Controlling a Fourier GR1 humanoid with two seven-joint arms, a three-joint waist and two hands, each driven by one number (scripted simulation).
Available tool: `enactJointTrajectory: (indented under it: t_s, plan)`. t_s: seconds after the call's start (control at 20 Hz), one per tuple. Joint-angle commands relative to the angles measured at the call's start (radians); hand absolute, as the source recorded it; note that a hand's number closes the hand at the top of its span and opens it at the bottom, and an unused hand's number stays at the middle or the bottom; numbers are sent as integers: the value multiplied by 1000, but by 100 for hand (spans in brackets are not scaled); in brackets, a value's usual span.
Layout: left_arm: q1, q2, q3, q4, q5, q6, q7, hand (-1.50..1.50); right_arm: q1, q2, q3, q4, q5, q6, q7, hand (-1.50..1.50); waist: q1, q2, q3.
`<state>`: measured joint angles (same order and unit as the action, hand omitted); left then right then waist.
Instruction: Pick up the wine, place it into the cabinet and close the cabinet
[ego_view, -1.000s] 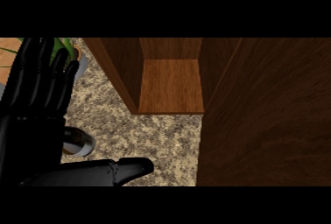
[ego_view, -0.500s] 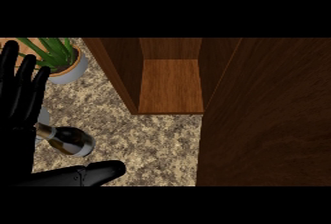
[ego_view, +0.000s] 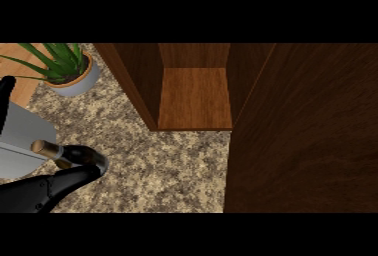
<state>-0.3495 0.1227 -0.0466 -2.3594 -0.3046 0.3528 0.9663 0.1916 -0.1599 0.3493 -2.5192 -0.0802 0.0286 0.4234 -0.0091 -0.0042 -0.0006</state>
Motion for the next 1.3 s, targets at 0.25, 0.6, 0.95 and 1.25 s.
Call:
enactJointTrajectory:
  t_s: [0.25,0.6,0.95,1.25]
  plan:
    - [153,57,118,-83,135,-74,-66,-150,-6,-28,-46,-231,-76,-25,149,-150,8,1,-1]
    - [201,90,284,3,288,-119,-135,-150,-4,-36,-39,-235,-66,-24,140,-150,4,1,0]
    - [315,39,351,166,386,-183,-366,-150,-21,-19,2,-232,-25,-58,147,-150,-2,1,-2]
    - [420,-2,350,253,418,-253,-496,-150,-18,-28,5,-251,-32,-63,171,-150,-3,0,-1]
